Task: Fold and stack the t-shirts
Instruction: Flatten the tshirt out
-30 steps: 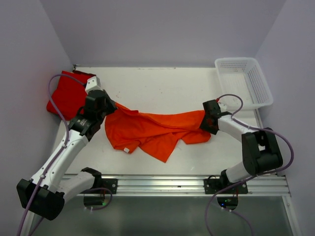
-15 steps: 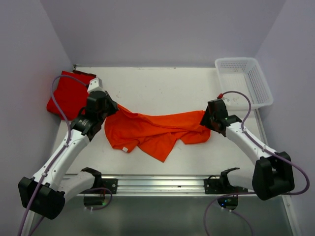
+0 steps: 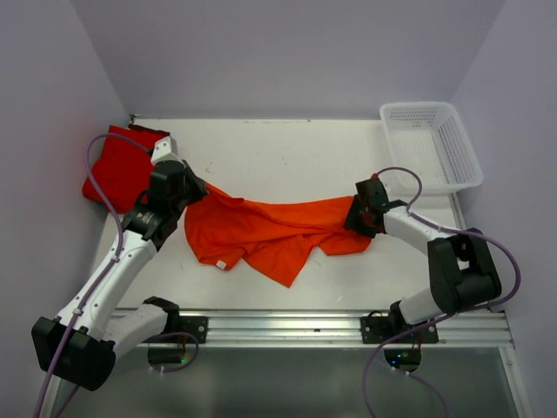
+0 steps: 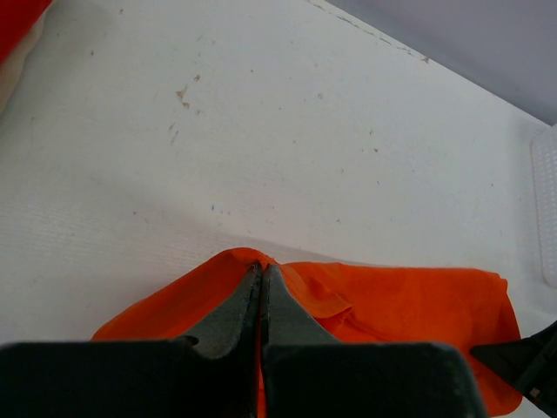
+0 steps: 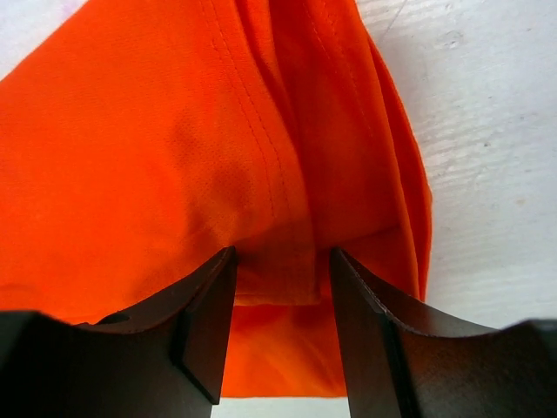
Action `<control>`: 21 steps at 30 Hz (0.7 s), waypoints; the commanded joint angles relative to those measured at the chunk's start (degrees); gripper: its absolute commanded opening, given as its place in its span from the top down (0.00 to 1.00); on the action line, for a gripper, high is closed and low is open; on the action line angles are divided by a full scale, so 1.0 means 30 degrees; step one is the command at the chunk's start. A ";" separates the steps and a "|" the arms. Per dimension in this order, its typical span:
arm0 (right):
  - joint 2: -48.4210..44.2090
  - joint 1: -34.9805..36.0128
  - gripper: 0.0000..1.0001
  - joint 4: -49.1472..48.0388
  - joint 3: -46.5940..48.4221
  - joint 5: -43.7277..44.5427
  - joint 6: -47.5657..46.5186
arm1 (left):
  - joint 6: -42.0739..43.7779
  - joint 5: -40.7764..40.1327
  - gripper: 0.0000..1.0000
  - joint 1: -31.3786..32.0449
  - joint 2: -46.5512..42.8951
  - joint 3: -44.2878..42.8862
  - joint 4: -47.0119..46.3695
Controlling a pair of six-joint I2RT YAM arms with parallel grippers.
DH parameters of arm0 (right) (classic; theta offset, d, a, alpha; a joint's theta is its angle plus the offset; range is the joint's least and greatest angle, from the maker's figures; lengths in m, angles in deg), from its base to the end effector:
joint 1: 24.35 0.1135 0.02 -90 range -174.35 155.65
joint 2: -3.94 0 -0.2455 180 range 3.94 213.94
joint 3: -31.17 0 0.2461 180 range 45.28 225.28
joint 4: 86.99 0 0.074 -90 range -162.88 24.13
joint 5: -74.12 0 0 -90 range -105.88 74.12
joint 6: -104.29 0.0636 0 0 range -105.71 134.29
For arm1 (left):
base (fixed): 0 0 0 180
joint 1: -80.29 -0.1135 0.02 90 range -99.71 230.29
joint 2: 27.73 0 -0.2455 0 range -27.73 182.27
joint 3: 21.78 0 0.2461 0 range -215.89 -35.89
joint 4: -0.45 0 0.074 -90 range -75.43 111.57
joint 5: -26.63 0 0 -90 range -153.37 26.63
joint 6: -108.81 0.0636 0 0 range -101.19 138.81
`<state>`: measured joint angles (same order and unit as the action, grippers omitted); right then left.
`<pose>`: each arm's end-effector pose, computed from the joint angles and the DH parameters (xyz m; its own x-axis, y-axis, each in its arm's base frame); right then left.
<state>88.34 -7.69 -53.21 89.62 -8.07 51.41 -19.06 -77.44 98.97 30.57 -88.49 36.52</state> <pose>0.2768 0.0738 0.1318 -0.7916 0.3872 -0.4728 0.3252 0.9219 0.2106 0.2462 -0.0669 0.2954 -0.4127 -0.4891 -0.7685 -0.1857 0.8711 -0.4546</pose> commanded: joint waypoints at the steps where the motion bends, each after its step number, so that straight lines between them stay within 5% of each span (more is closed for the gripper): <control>1: 0.0693 0.0011 0.50 -0.1367 -0.0481 -0.0758 0.0516 | 0.0347 0.0118 1.00 -0.0307 -0.0420 -0.0104 -0.0668; 5: 0.0637 0.0011 0.58 -0.1573 -0.0921 -0.0643 0.0633 | 0.0405 0.0176 1.00 -0.0483 -0.0479 -0.0075 -0.0639; 9: 0.0519 -0.0018 0.92 -0.1485 -0.0863 -0.0525 0.0575 | 0.0377 0.0322 1.00 -0.0630 -0.0479 0.0013 -0.0697; 11: 0.0402 -0.0018 1.00 -0.1223 -0.0746 -0.0525 0.0517 | 0.0406 0.0352 1.00 -0.0688 -0.0479 0.0013 -0.0697; 15: -0.0387 0.0011 1.00 -0.0549 -0.0541 -0.0496 0.0253 | 0.0464 0.0382 1.00 -0.0747 -0.0479 -0.0016 -0.0727; 19: -0.1676 0.0011 0.59 0.0242 -0.0249 -0.0174 0.0018 | 0.0464 0.0411 1.00 -0.0806 -0.0479 -0.0016 -0.0697; 21: -0.1911 0.0011 0.56 0.0682 -0.0073 0.0032 -0.0186 | 0.0406 0.0499 1.00 -0.0835 -0.0450 0.0013 -0.0756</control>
<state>85.28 -7.69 -53.74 87.68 -9.38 51.91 -19.02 -76.61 97.11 30.20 -88.49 36.50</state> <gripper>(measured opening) 0.431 0.008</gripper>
